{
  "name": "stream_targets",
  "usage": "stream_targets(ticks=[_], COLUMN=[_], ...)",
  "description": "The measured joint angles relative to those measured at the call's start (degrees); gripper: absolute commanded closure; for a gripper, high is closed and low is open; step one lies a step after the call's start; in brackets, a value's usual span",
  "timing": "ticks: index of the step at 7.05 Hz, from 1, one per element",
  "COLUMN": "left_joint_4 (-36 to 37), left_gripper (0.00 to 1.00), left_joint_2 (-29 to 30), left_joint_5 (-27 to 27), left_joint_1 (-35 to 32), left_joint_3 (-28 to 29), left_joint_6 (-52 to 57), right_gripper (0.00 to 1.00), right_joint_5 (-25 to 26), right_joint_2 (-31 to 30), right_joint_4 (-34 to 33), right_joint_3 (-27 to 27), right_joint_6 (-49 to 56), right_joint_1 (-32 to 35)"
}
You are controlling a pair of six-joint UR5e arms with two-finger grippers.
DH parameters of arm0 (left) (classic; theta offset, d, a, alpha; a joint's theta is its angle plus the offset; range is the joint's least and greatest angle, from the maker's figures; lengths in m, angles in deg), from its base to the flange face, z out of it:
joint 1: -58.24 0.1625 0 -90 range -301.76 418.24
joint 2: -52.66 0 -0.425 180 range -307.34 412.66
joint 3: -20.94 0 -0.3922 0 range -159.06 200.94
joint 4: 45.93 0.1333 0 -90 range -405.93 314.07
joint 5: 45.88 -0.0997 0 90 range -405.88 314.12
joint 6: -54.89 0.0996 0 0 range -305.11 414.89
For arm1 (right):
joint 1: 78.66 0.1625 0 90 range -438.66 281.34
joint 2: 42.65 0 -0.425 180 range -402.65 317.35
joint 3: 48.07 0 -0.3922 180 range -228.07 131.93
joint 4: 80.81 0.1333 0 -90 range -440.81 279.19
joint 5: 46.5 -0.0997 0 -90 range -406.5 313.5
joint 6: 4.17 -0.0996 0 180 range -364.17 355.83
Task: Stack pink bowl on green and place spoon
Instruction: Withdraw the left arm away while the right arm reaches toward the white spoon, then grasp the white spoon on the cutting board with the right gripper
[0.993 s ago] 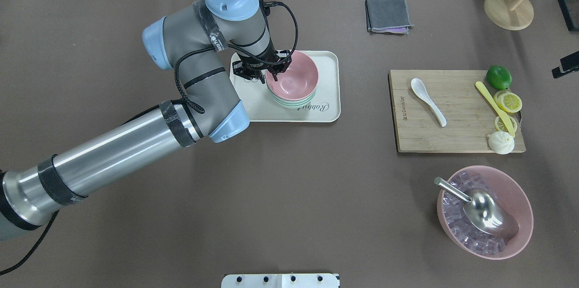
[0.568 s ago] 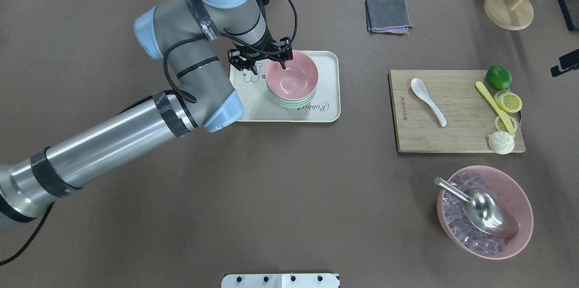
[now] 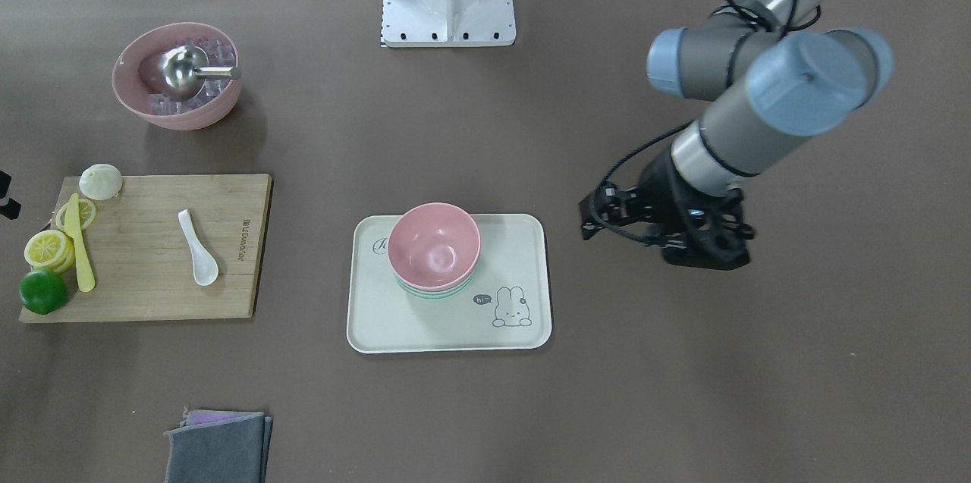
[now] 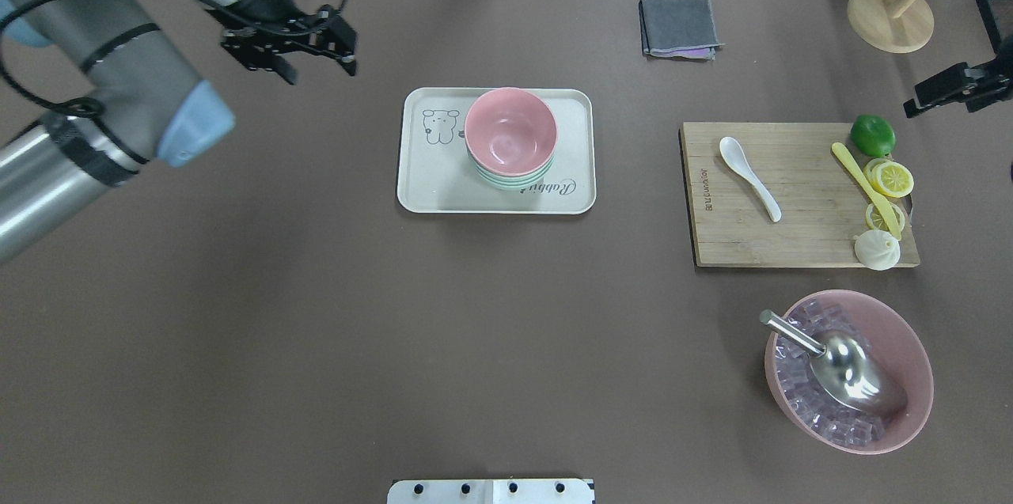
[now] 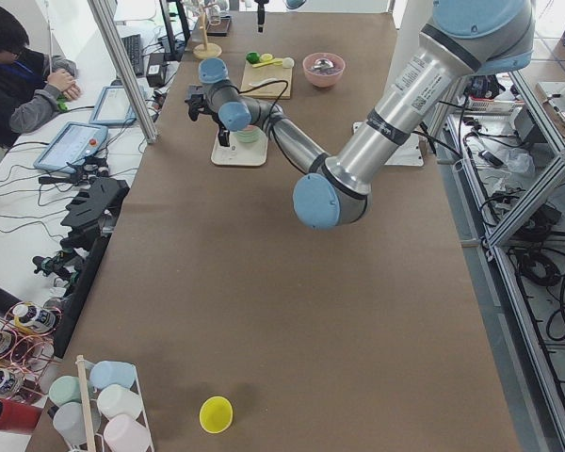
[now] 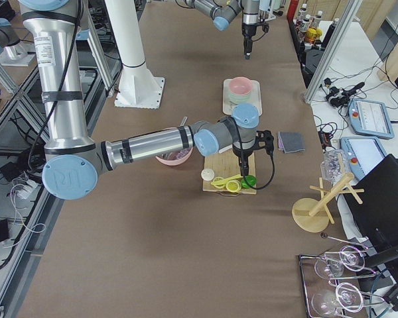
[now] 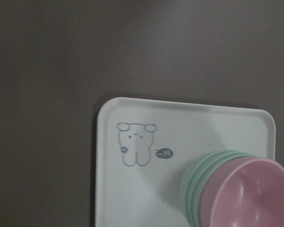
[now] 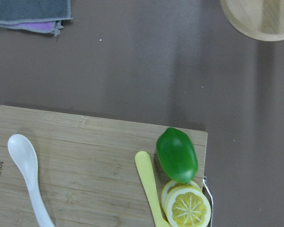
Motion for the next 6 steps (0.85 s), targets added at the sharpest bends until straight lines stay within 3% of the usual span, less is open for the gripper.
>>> stream_targets(ticks=[3,5,6], left_joint_4=[0.4,0.6,0.6], left_gripper=[0.02,0.02,0.02], left_joint_2=[-16.8,-23.3,-24.6], left_joint_5=[2.8,3.0,3.0], left_joint_1=[-12.7,-18.3,-19.4], left_joint_3=[-2.8,-1.2,-0.8], left_joint_6=[27.9,41.9,44.7], right_gripper=[0.0,0.04,0.11], right_joint_5=[7.6,12.5,14.1], right_joint_2=[3.5,5.1,5.2], right_joint_4=[0.3,1.1,2.8], right_joint_3=[-0.4,0.2,0.4], right_joint_6=[-0.9,-1.8,-1.9], right_joint_1=[-10.6,-17.2,-19.4])
